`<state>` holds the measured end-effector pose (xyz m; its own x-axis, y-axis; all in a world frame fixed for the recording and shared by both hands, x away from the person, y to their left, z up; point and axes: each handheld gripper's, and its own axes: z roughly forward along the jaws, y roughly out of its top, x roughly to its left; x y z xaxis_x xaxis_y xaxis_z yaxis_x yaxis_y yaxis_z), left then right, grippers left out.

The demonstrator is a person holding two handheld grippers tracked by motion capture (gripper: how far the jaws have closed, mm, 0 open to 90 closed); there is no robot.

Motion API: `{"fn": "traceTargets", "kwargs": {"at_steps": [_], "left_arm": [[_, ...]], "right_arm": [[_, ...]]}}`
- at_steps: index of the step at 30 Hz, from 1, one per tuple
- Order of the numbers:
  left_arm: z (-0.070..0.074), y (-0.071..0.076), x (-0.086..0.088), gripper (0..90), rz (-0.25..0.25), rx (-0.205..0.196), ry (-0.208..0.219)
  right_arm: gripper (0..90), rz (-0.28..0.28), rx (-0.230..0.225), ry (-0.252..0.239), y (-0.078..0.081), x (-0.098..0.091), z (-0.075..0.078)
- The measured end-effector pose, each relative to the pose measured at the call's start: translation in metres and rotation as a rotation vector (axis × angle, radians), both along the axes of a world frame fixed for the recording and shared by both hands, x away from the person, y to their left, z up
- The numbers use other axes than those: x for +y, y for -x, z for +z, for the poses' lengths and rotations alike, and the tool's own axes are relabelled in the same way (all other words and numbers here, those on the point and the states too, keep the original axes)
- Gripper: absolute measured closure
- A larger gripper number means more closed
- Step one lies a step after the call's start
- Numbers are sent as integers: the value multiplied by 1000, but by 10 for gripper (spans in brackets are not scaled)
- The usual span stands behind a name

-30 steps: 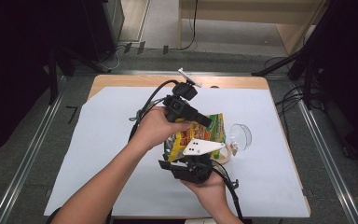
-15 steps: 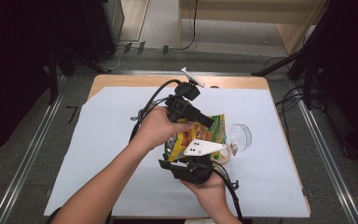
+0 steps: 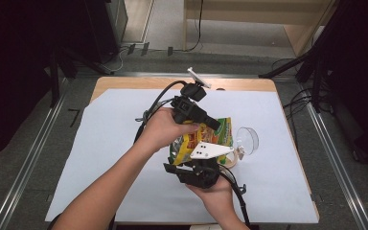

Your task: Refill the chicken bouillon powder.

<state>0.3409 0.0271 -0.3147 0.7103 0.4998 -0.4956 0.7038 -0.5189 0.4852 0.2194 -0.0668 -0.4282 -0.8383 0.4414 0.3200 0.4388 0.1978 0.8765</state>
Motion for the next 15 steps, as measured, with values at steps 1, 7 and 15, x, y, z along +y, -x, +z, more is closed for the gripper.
{"fn": "traceTargets", "kwargs": {"at_steps": [1, 7, 15], "left_arm": [[-1, 0, 1, 820, 1, 1, 1], [10, 3, -1, 818, -5, -32, -10], [-3, 5, 10, 835, 9, -21, 43]], "right_arm": [[725, -1, 0, 0, 0, 0, -1], [723, 5, -17, 2, 1, -1, 7], [682, 14, 29, -4, -1, -5, -3]]}}
